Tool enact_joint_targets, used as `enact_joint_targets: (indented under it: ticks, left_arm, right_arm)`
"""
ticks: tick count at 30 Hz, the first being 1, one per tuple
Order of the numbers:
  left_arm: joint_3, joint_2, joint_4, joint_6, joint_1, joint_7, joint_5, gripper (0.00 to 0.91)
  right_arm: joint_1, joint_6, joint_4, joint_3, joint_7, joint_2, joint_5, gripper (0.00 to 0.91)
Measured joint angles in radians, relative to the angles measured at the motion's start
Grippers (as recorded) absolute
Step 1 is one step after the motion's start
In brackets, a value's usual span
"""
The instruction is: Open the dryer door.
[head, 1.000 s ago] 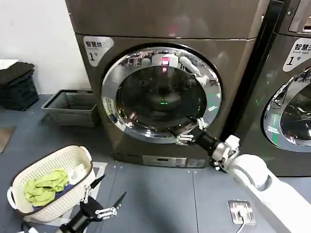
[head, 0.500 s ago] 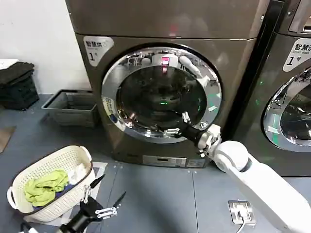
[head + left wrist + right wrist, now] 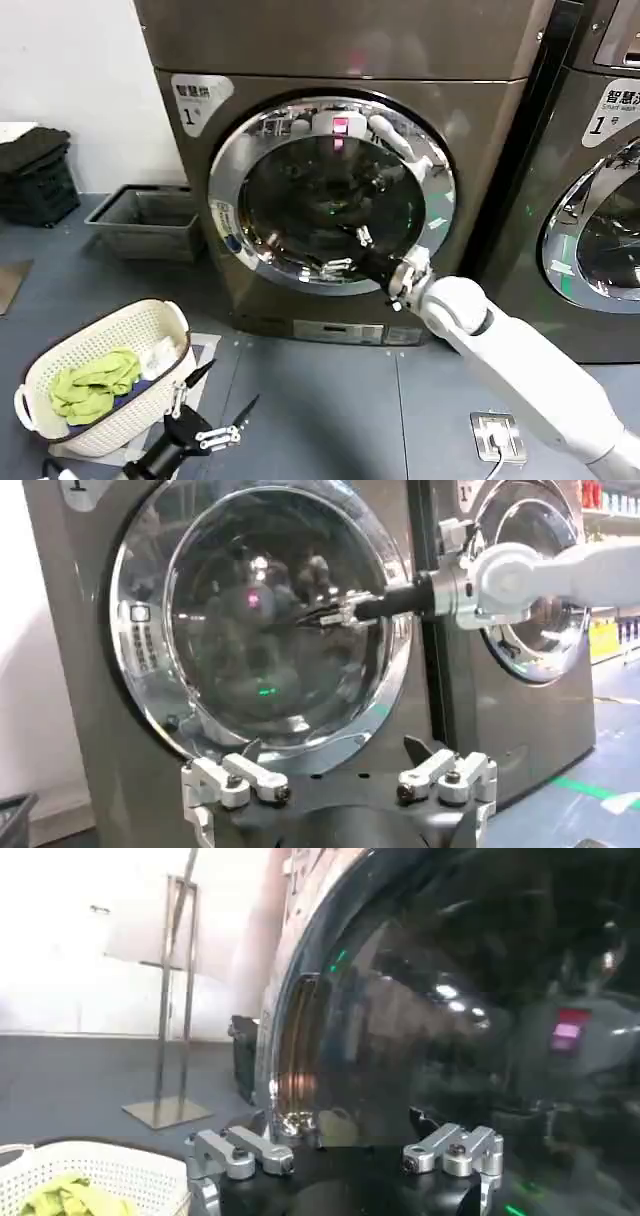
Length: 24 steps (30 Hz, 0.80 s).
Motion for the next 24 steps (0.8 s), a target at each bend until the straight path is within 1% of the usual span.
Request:
enact_joint_targets:
  ticks: [24]
  left_arm:
    - [-0.002,-0.005,0.000,-0.002,-0.002,0.000,-0.001,0.907]
  right_arm:
    - [0.133,0.000,-0.137,-0.111,0.000,0.129,0.006,0.907]
